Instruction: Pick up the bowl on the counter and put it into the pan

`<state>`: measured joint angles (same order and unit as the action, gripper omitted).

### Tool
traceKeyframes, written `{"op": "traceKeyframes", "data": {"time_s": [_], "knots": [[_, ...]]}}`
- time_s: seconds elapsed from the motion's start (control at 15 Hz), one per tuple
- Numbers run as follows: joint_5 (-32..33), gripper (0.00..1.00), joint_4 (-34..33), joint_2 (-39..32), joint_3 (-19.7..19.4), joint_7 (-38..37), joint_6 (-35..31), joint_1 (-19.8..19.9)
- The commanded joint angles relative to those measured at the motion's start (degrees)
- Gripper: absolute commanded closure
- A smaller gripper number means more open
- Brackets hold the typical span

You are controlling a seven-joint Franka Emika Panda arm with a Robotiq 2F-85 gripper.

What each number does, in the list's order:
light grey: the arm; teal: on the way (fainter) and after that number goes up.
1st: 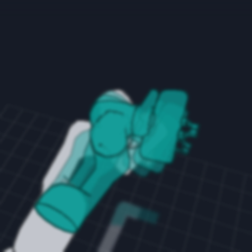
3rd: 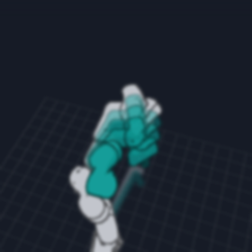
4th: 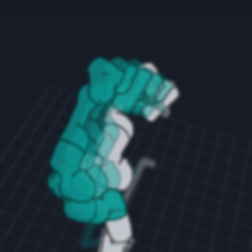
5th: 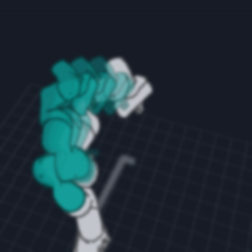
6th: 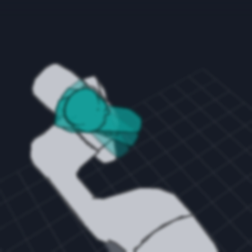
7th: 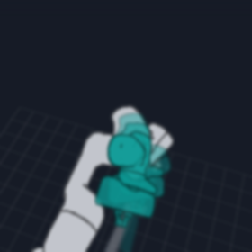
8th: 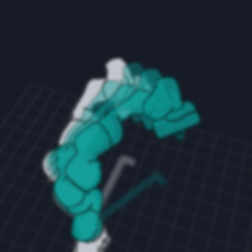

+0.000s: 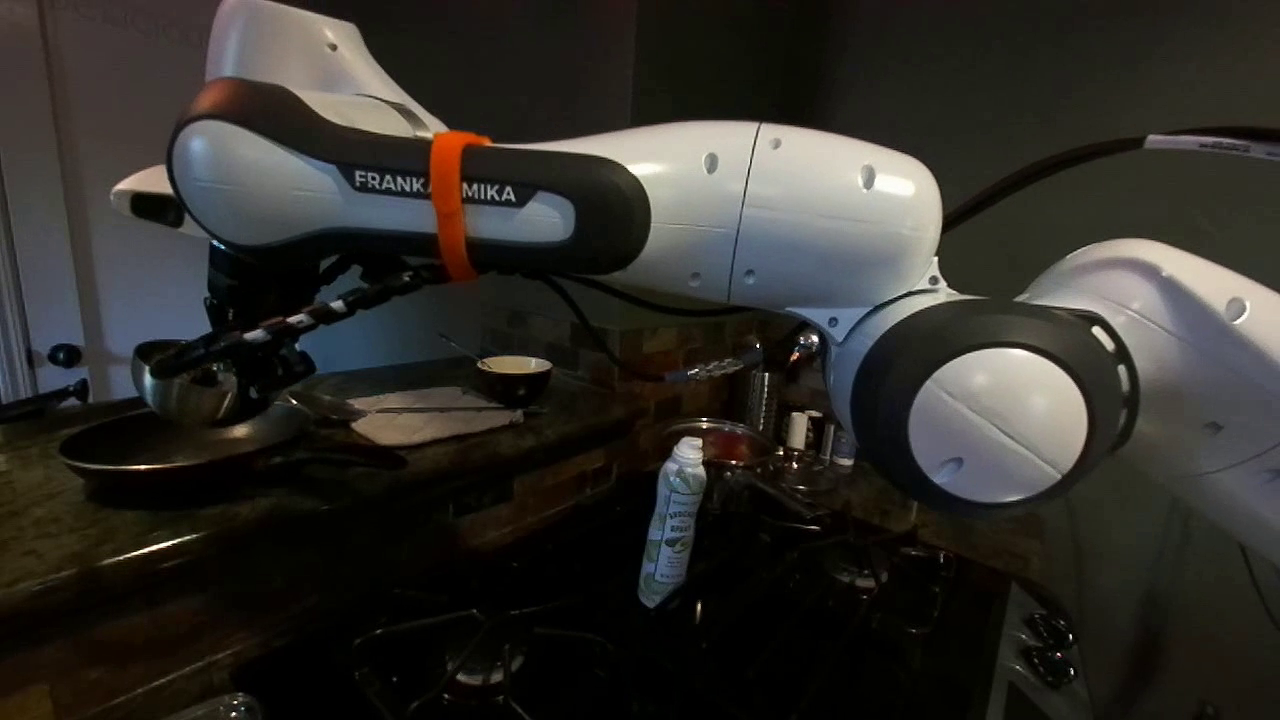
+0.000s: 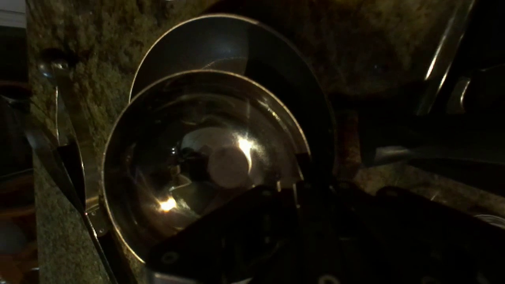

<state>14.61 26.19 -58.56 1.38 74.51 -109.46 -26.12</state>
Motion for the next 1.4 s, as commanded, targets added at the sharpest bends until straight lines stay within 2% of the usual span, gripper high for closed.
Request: {"op": "traceKeyframes", "data": {"time_s": [0.0, 0.27, 0.47, 0.6, 1.07, 1.33], "knots": [[-0.05, 0.99, -2.01, -2.04, -0.93, -5.66, -2.47, -0.46], [0.97, 0.99, -1.51, -2.67, -1.71, -8.66, -3.22, -1.09], [0.12, 0.97, -1.29, -2.25, -0.86, -6.69, -1.61, -0.50], [0.12, 0.99, -0.93, -2.05, -0.87, -6.73, -1.79, -0.43], [-0.02, 0.99, -1.79, -3.70, -1.08, -12.36, -9.42, -0.41], [0.21, 0.99, -1.01, -4.14, -1.21, -12.59, -9.31, -0.47]]}}
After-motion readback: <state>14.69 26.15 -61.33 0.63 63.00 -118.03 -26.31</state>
